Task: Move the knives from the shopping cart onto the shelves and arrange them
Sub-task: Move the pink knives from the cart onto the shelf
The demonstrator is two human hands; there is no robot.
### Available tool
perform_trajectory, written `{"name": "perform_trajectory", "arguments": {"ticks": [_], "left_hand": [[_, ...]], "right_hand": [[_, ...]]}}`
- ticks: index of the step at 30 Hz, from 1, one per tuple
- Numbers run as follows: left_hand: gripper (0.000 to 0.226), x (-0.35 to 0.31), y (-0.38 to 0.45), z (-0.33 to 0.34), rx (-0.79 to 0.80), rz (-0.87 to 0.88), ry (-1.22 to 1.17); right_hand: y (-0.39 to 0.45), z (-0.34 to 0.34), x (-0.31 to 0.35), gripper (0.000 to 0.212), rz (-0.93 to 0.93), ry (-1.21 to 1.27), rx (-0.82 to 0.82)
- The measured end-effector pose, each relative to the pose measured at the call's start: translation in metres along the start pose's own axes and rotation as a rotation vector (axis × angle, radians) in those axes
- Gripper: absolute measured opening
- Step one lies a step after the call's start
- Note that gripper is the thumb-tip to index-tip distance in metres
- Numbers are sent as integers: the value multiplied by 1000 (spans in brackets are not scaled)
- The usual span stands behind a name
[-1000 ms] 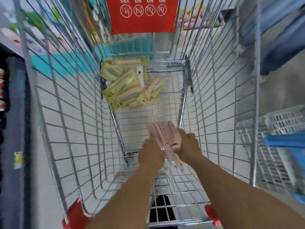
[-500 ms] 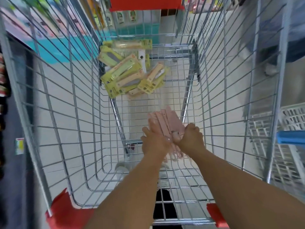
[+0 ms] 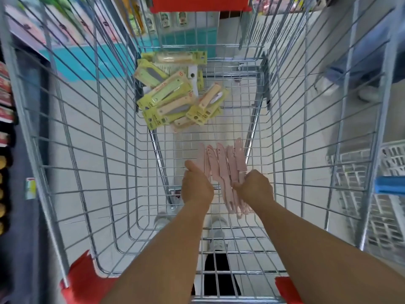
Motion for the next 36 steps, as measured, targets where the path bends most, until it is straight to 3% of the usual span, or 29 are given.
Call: {"name": "perform_trajectory", "arguments": {"ticks": [8,12,19,24,26,36], "left_hand": [[30,14,5,-6,-10,-7,71],[12,21,5,-12,7,17,38],[21,14,-7,-51,-13,50,-3],[6,-8,-35,-94,-71,143,-175],[10,-17,-51,-116,-101,166,-261],[10,-35,-155,-263,-439,219,-454]], "right_hand": [[-5,4,9,17,-17,-3,-63],[-9,10,9,19,-27,-16,-45],[-34,-11,26,24,-108,-66,-60],[-75,-52,77,17,-279,137,-35],[-98,-75,98,16,-362,208,-59],[-221,-163,205,24,-708,272,-138]]}}
Point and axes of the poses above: each hand's wrist, its own y-axis towards the middle knuckle, its own z-axis out of the palm, x = y × z, the point moved 7 cm from there along y, towards the middle knuckle, and after that the axes turned 6 degrees about -y, right-handed, at the moved point
